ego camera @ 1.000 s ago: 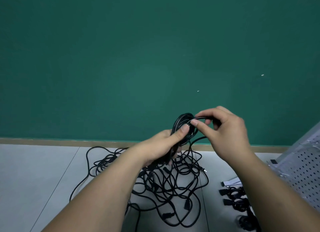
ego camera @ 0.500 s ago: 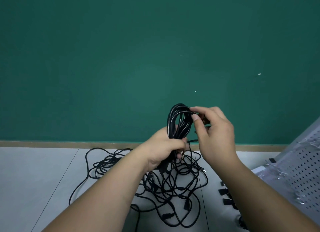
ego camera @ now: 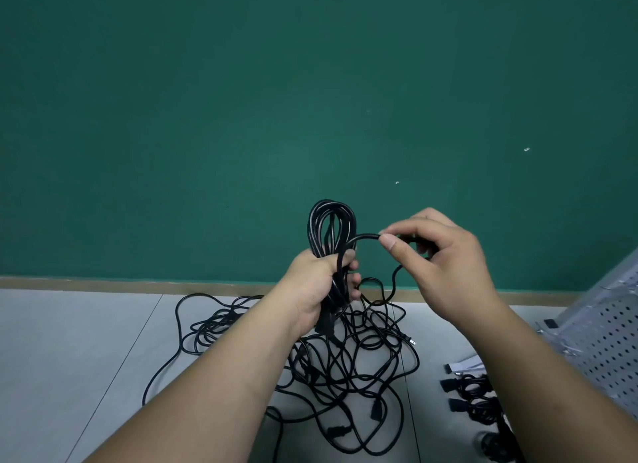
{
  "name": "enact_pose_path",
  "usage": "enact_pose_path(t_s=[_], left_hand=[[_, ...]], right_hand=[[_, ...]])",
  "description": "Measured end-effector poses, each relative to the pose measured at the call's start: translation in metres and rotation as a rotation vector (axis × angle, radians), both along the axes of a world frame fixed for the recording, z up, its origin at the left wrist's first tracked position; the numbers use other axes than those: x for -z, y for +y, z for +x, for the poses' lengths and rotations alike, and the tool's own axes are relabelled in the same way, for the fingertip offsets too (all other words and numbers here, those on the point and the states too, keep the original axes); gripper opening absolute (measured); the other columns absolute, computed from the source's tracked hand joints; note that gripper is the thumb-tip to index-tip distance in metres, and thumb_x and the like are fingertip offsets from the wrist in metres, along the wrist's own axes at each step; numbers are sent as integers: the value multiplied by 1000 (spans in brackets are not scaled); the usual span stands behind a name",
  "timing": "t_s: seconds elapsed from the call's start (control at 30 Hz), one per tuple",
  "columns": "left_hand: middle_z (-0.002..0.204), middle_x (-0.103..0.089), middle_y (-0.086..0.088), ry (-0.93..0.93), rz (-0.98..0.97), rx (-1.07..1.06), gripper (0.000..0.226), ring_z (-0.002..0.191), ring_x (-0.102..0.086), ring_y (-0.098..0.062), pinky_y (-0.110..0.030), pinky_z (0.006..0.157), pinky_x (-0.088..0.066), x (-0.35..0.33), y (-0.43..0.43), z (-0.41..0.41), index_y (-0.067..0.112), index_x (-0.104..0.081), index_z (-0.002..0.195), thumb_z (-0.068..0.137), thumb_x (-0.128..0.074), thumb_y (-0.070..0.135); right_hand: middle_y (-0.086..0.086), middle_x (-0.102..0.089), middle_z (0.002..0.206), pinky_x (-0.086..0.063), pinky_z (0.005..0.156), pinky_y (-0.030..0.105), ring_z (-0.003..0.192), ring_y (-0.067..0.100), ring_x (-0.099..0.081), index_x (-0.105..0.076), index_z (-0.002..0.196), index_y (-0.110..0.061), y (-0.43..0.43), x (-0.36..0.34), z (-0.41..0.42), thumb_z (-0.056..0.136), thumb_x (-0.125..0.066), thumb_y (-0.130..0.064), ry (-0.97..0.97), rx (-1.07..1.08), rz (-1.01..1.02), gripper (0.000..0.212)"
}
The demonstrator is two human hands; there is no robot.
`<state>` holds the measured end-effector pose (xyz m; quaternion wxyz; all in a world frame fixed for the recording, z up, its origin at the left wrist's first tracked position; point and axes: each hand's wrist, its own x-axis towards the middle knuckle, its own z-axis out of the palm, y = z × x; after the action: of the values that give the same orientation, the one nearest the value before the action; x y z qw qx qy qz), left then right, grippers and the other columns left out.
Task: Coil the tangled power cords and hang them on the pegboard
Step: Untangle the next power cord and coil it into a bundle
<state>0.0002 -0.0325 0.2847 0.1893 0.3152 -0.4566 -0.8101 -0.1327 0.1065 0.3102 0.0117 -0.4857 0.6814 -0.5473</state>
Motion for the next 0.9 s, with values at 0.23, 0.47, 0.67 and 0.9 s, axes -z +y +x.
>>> enact_pose_path(t_s=[0.23,0.47,0.67,0.9], left_hand=[[83,-72,-9,7,-38,-114,17,67,-69,-22,-46,76,-64,-1,-8,1,2,-73,103,98,-76,18],[77,-65,-4,68,-15,-214,21,68,-69,-24,-39,64,-63,-3,-21,5,4,-72,106,100,-73,25],[82,-55,-8,-109,-315,-257,16,60,-51,-16,-33,61,-60,5,-29,5,11,-64,98,104,-68,25],[73,-56,4,-183,-469,-44,59,67,-51,-18,-37,68,-49,-6,-4,5,24,-67,87,84,-63,83]], right_hand=[[-13,-59,92,-39,87,21,101,13,-52,-80,102,-40,9,-4,-25,97,-71,-40,250,-24,180,10],[-16,-52,89,-42,82,34,93,16,-43,-81,99,-36,18,-9,-44,94,-72,-41,482,77,314,11],[-16,-47,89,-42,80,40,91,16,-40,-79,100,-36,10,-12,-25,93,-75,-40,608,-1,326,10],[-16,-47,91,-42,80,37,91,15,-41,-78,102,-38,-1,-11,-6,94,-70,-47,579,-110,259,15]])
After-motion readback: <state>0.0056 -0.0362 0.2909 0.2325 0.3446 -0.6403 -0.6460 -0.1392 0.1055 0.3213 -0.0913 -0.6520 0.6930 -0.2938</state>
